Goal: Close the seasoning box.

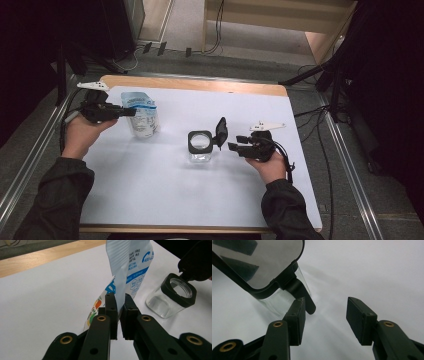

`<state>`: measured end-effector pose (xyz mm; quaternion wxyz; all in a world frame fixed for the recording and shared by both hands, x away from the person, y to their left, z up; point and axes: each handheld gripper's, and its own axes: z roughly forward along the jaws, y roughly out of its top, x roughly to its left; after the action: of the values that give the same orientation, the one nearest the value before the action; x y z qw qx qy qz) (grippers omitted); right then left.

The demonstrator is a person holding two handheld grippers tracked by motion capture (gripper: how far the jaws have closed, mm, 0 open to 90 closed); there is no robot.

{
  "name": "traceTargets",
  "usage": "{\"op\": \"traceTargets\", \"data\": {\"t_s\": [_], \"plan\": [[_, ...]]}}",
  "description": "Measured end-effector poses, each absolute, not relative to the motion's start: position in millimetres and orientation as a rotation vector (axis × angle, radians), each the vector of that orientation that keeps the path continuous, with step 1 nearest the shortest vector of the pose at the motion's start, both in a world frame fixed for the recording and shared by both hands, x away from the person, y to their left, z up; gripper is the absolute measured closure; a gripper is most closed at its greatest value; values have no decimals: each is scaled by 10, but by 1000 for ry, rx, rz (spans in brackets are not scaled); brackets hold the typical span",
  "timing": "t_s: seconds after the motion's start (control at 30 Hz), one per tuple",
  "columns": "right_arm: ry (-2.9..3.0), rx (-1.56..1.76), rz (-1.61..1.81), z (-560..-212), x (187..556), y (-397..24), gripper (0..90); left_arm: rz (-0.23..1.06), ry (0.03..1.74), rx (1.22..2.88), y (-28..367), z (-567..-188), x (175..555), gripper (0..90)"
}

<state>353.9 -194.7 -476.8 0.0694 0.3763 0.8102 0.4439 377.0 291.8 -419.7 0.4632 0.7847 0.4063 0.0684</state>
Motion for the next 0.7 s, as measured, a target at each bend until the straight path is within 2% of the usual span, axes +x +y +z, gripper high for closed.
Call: {"op": "traceTargets", "data": {"t_s": [0.17, 0.47, 0.7], "plan": [[2426, 1144, 1352, -4758, 3542, -1969, 497, 129, 1001, 1909, 2899, -4188, 3775, 900], [2400, 1168, 1380, -4653, 3456, -2016, 498, 88, 1005, 1859, 2894, -4052, 3731, 900], [2411, 1151, 1386, -4579, 3309, -1969, 522, 121, 980, 1884, 2833, -3864, 3650, 900]]}}
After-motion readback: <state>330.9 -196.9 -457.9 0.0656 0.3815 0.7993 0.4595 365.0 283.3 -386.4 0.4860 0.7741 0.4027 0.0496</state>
